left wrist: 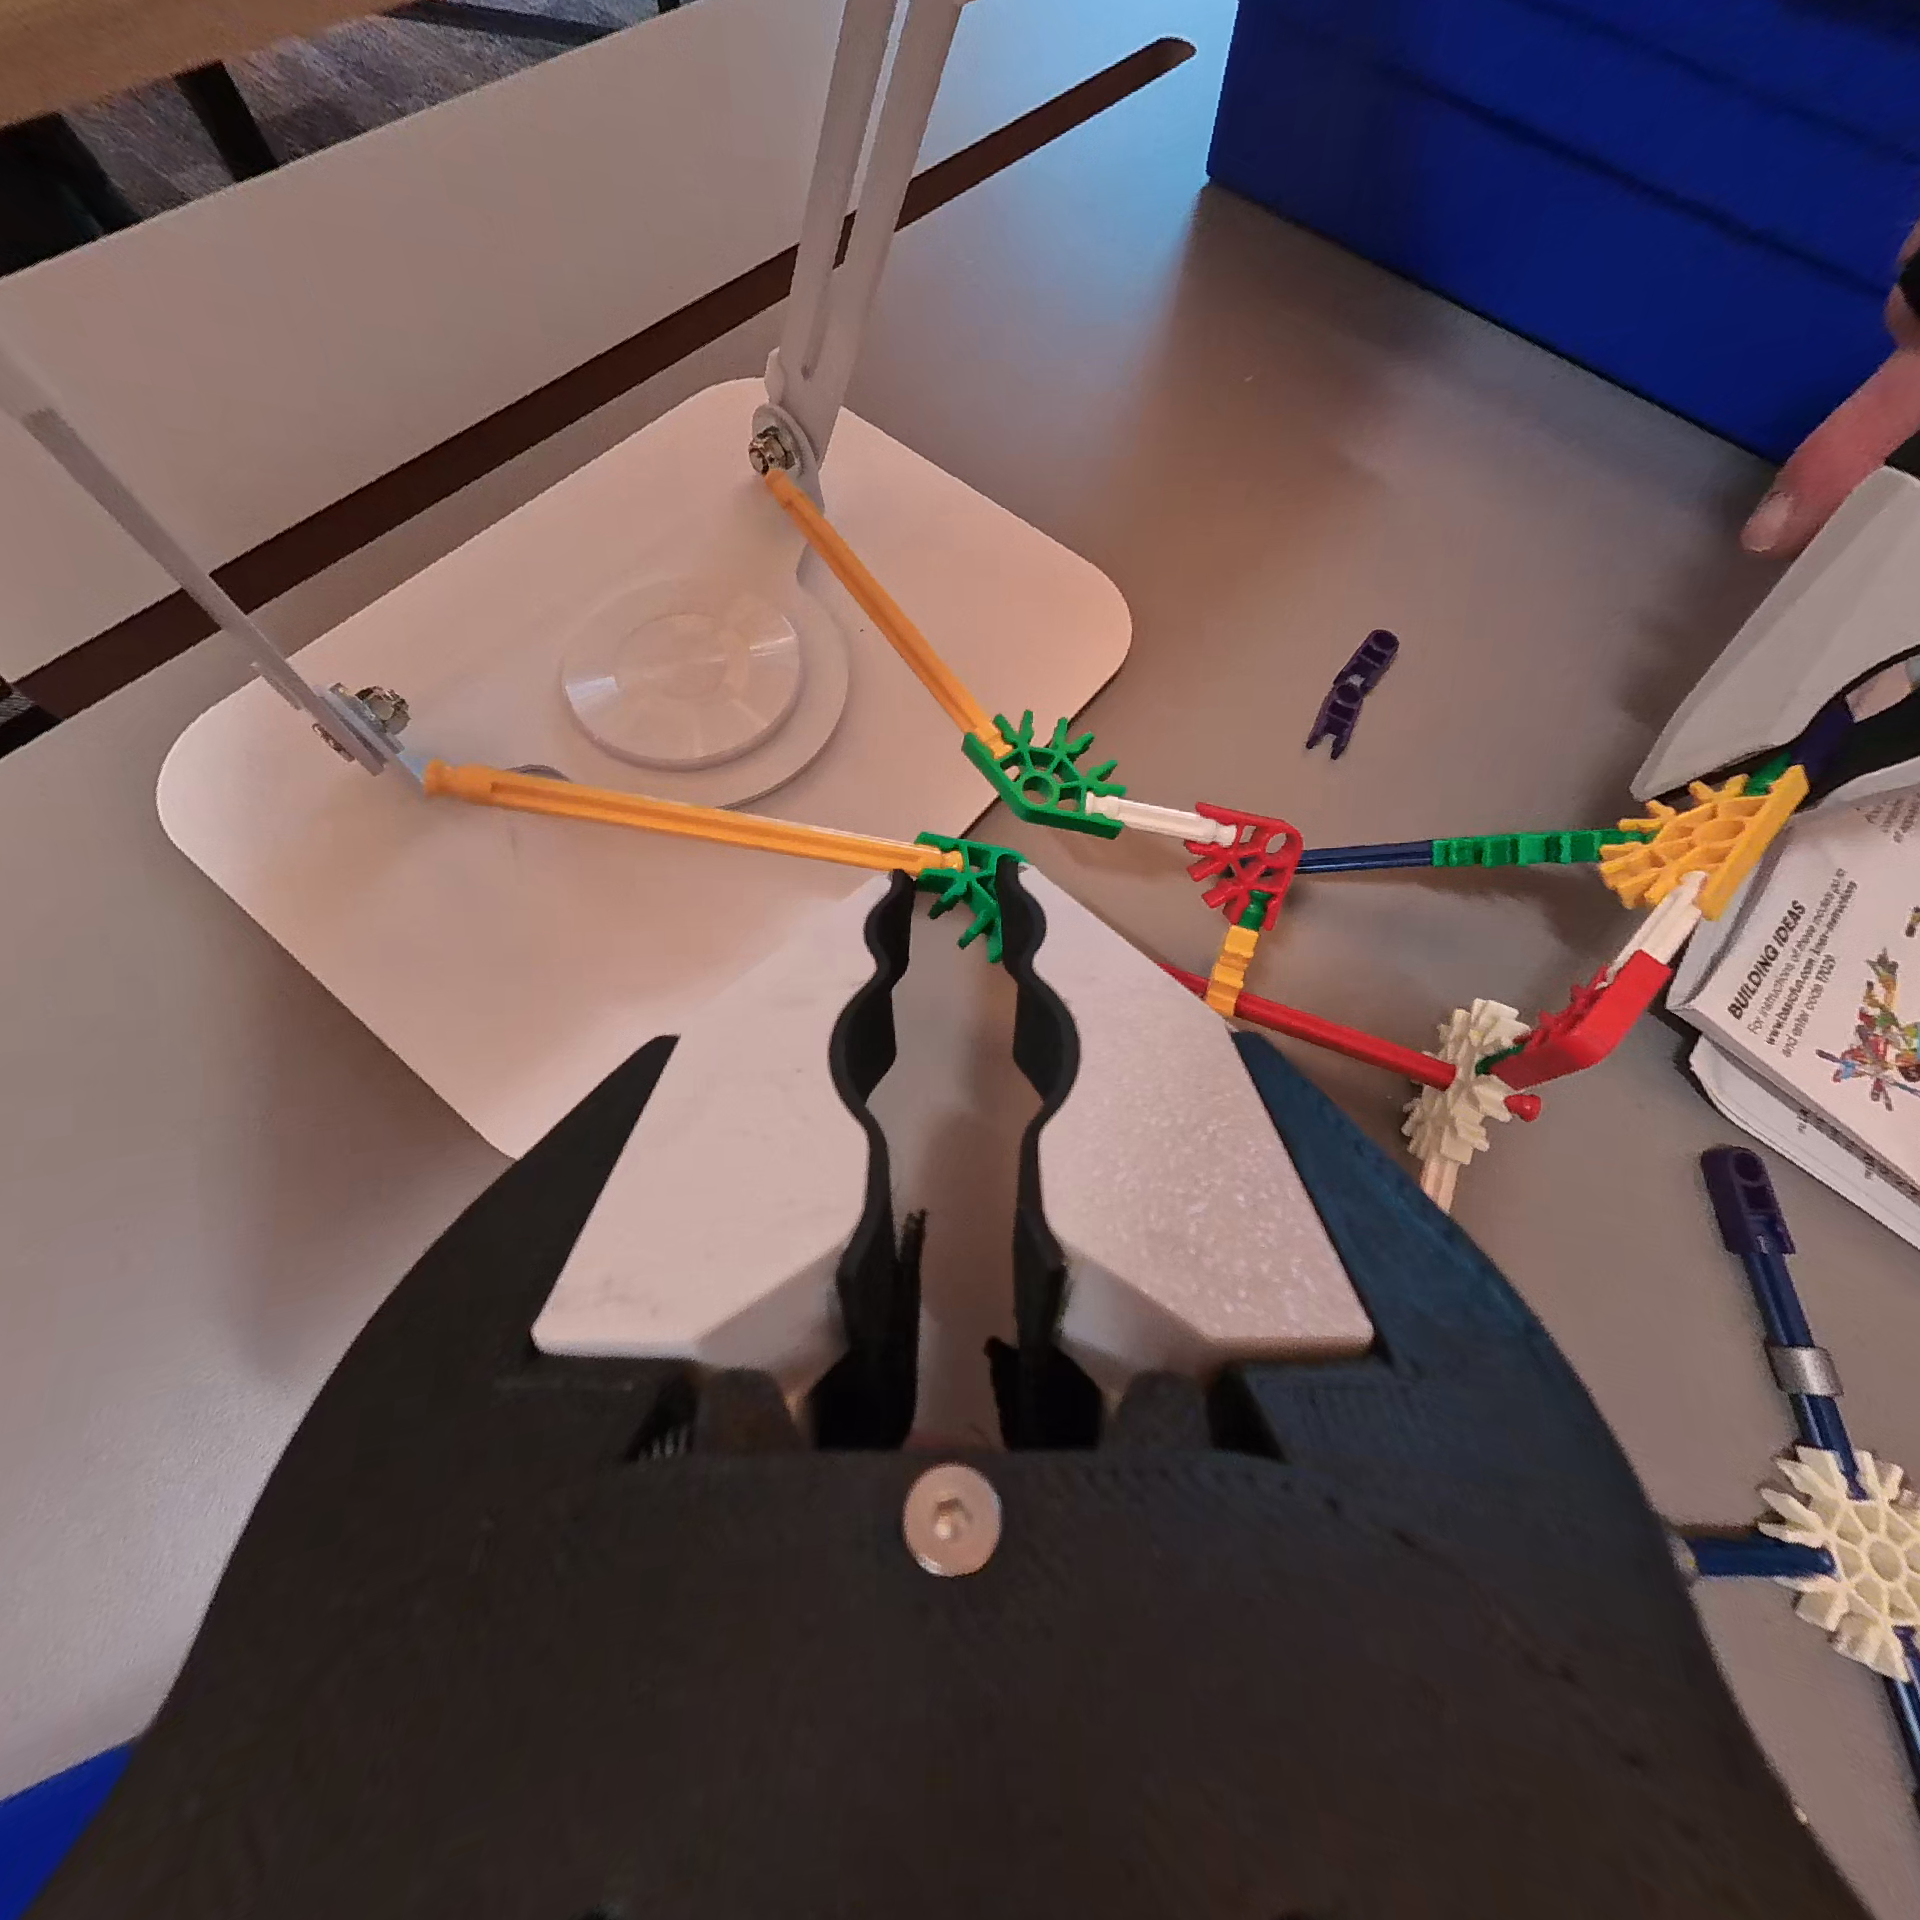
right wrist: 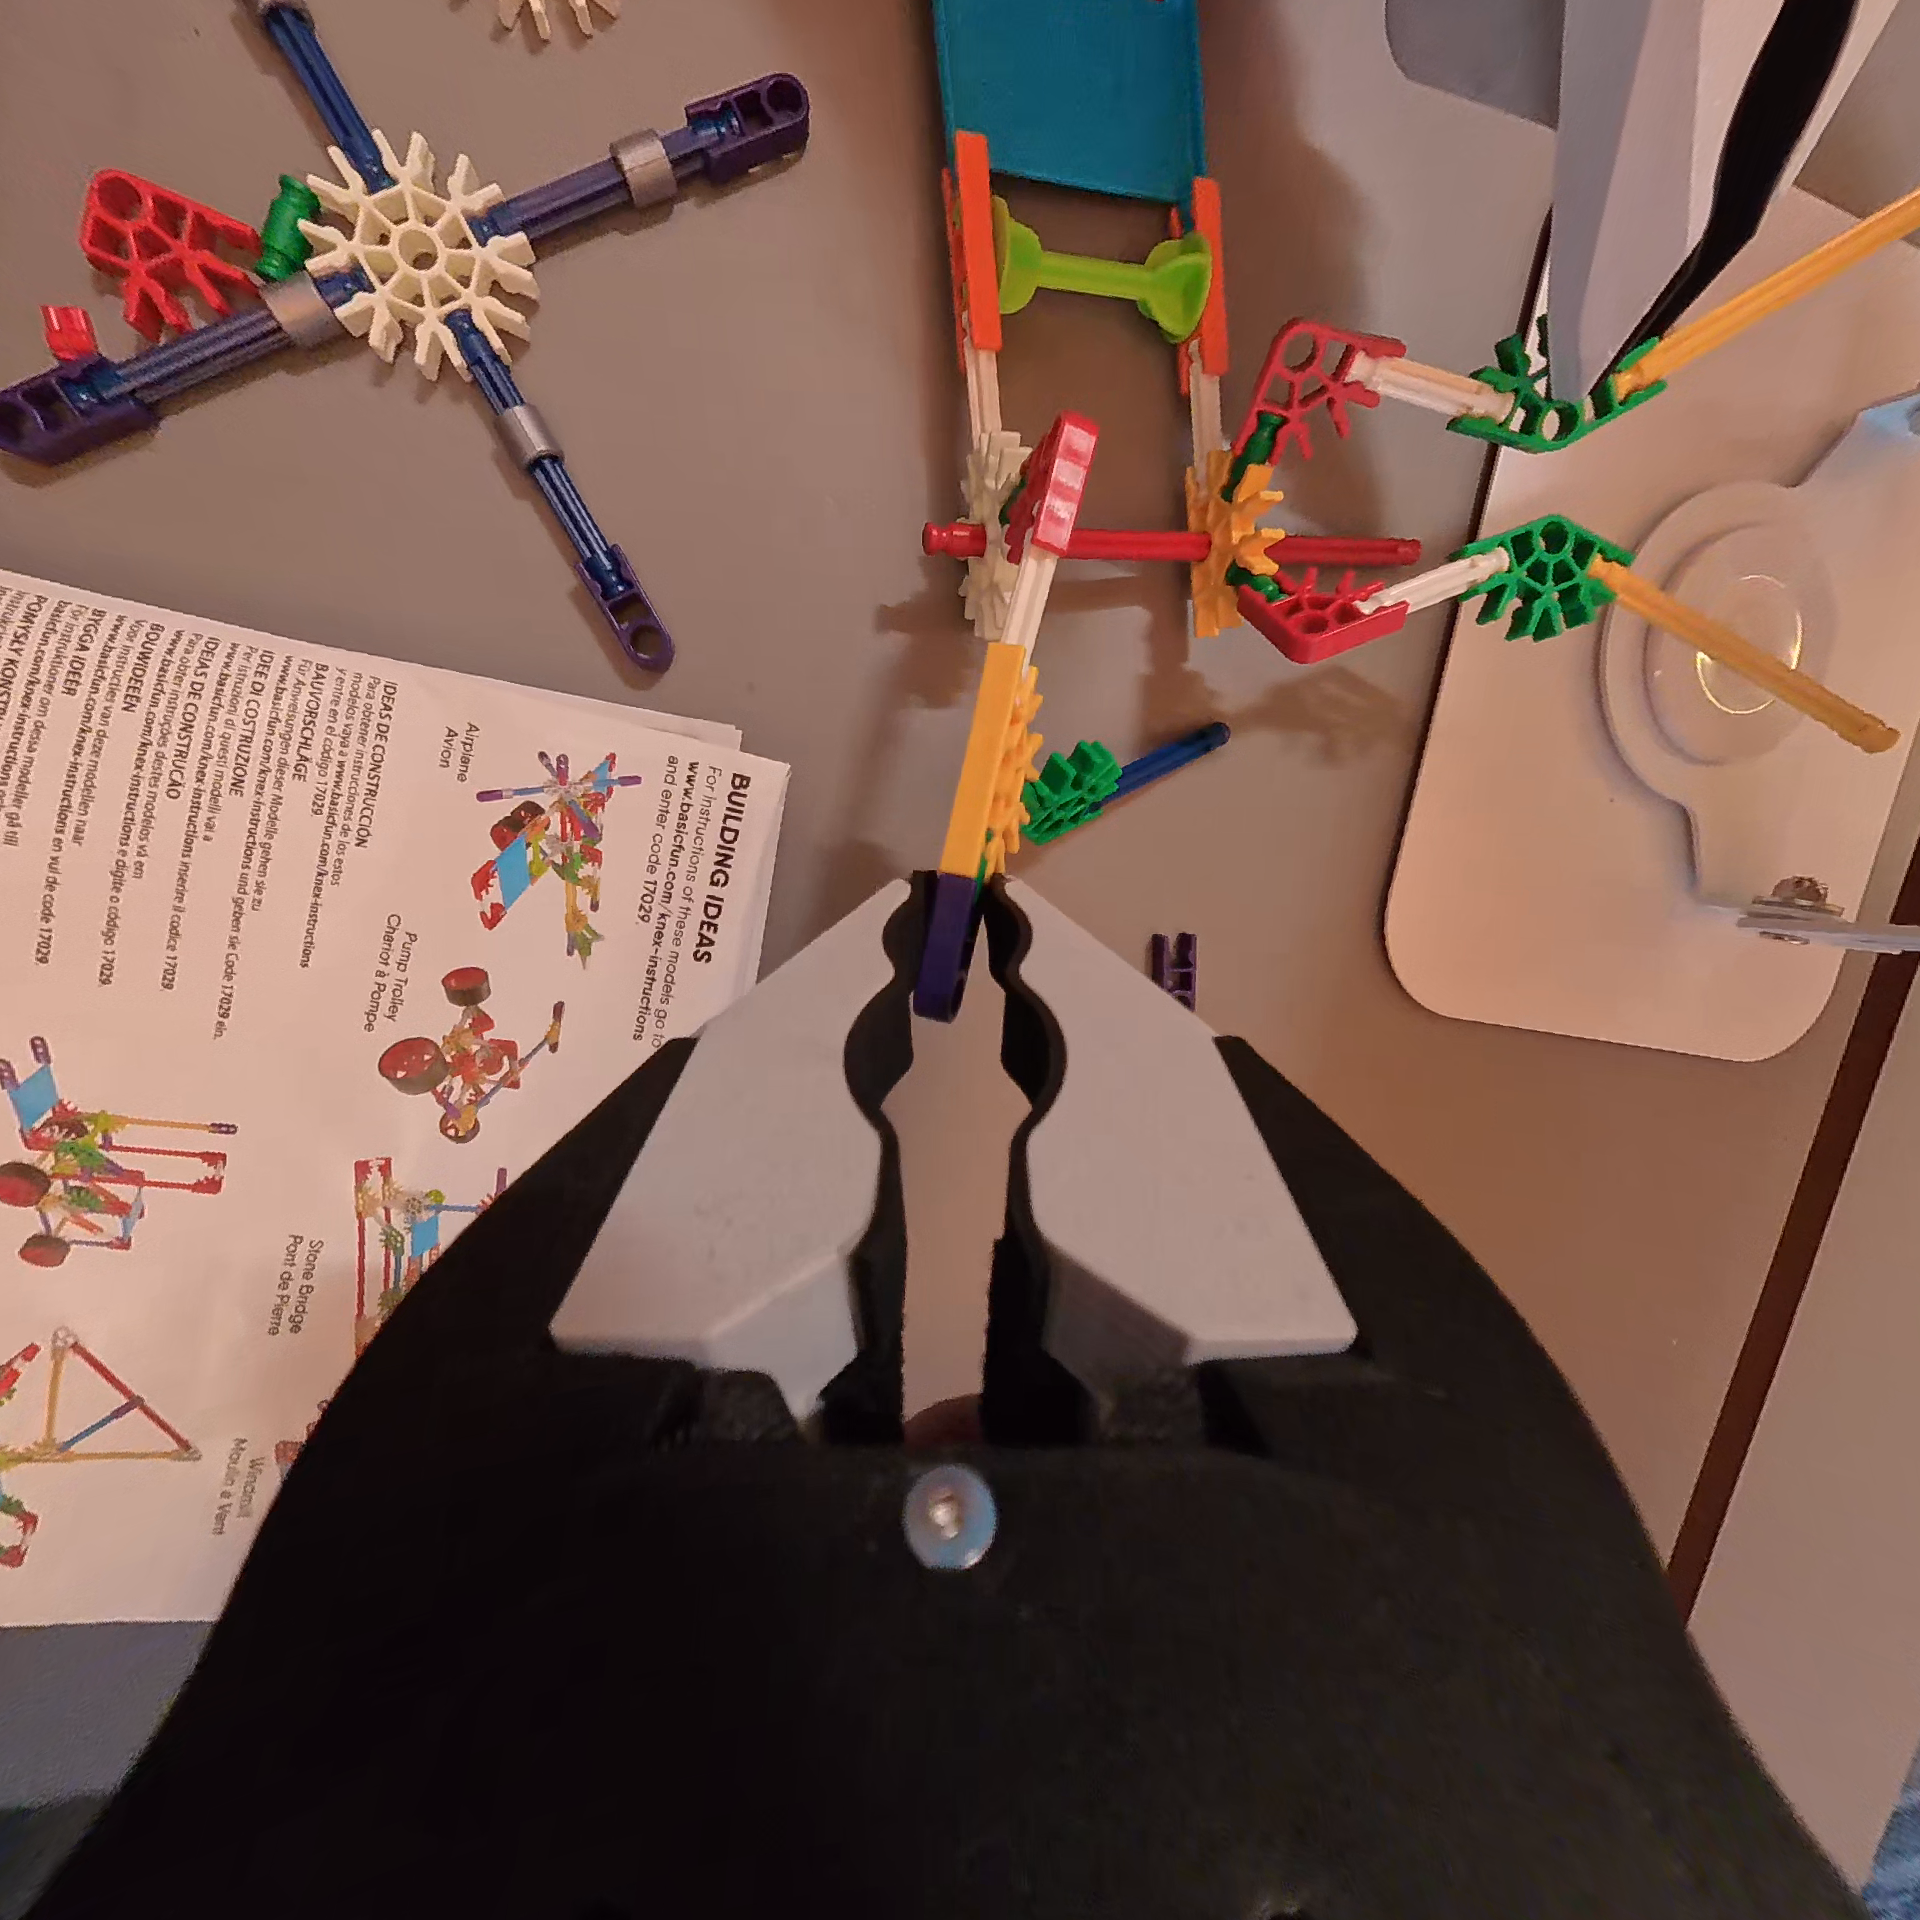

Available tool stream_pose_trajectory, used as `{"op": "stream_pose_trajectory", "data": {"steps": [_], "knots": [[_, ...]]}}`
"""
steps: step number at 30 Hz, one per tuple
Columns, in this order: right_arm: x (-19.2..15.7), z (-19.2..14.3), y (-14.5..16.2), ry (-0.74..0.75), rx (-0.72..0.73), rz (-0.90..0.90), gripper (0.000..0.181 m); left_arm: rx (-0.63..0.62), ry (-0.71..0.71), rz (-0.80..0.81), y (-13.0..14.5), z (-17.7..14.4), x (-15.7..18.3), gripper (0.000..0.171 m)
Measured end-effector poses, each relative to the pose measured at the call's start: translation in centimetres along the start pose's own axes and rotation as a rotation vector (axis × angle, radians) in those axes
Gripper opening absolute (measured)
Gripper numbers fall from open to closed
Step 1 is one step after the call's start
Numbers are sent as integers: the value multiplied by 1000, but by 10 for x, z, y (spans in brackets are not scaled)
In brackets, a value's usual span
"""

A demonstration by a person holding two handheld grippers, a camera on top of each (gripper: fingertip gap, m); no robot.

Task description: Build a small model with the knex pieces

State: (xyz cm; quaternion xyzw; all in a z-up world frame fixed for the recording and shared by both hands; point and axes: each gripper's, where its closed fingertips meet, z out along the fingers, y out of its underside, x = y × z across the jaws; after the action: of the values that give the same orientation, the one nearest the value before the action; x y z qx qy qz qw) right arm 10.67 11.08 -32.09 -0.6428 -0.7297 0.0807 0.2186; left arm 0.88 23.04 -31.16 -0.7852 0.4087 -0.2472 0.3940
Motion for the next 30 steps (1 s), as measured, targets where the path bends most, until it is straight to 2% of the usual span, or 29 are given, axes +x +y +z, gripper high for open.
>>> {"op": "stream_pose_trajectory", "data": {"steps": [16,30], "knots": [[-3,0,-2,-5,-1,-21,8,-8,4,10,2,2,3,15],[8,0,9,37,-31,2,5,-9,8,7,3,2,2,14]]}}
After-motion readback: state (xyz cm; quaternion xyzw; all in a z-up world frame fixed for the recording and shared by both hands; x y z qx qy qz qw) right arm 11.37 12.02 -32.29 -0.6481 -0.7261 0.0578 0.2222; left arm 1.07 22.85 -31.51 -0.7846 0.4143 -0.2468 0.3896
